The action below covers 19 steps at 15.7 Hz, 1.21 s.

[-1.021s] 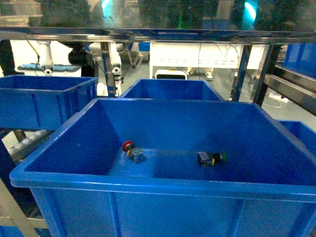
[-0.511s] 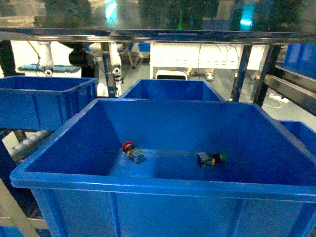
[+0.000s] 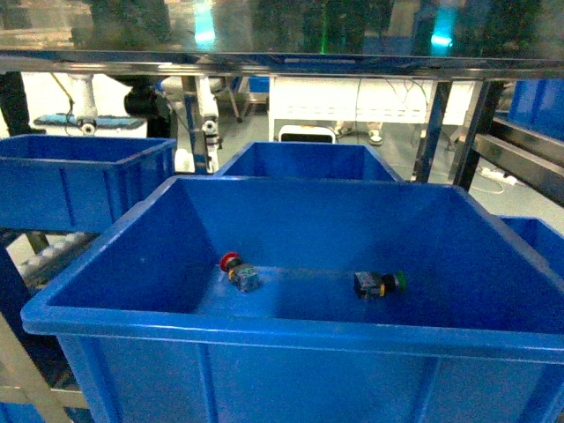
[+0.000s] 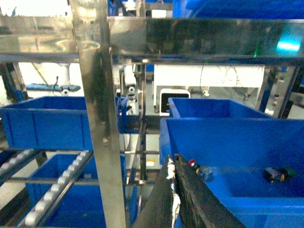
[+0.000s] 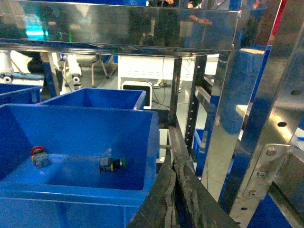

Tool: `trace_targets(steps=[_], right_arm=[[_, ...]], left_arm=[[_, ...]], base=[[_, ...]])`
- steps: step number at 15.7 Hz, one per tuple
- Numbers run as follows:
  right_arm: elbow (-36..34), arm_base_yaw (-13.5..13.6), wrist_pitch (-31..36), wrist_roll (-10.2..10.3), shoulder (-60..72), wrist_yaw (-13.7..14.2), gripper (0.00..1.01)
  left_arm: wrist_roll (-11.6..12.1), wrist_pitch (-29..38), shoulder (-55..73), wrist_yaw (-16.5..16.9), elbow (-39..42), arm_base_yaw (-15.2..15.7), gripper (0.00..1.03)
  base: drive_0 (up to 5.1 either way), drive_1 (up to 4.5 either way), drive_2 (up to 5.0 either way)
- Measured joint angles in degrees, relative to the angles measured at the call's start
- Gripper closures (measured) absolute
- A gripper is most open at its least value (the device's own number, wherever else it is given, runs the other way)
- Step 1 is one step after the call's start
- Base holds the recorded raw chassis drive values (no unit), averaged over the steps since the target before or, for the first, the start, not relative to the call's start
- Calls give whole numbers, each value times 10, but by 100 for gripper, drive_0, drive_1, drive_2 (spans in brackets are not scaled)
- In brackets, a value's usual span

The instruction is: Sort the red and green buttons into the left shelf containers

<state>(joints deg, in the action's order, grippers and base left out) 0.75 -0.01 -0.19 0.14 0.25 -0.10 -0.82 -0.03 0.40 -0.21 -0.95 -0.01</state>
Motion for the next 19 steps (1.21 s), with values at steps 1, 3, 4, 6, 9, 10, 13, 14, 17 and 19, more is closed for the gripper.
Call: trace_targets(steps=[1,3,4,6,9,10,13,14,17,19], right_arm=[[0,0,0,0,0,0,99],[0,0,-1,0,0,0,99],[0,0,-1,0,0,0,99],[0,0,-1,0,0,0,99],[0,0,-1,0,0,0,82],[0,0,-1,0,0,0,72],[0,0,-1,0,0,0,39],[0,0,-1,0,0,0,28],[0,0,-1,0,0,0,2],[0,0,-1,0,0,0,3]], left_arm=[[0,-4,0,2,1,0,101],[0,-1,0,2,1,0,101],[0,-2,0,2,1,0,101],[0,-2,0,2,1,0,101],[0,-2,0,2,1,0,88],[0,-2,0,2,1,0,78],[0,-2,0,2,1,0,46],[0,-2,0,2,1,0,35],[0,-2,0,2,1,0,3],[0,-2,0,2,1,0,5]], base=[[0,0,0],[0,0,0],[0,0,0],[0,0,0],[0,0,0],[0,0,0],[0,0,0],[0,0,0],[0,0,0],[0,0,0]])
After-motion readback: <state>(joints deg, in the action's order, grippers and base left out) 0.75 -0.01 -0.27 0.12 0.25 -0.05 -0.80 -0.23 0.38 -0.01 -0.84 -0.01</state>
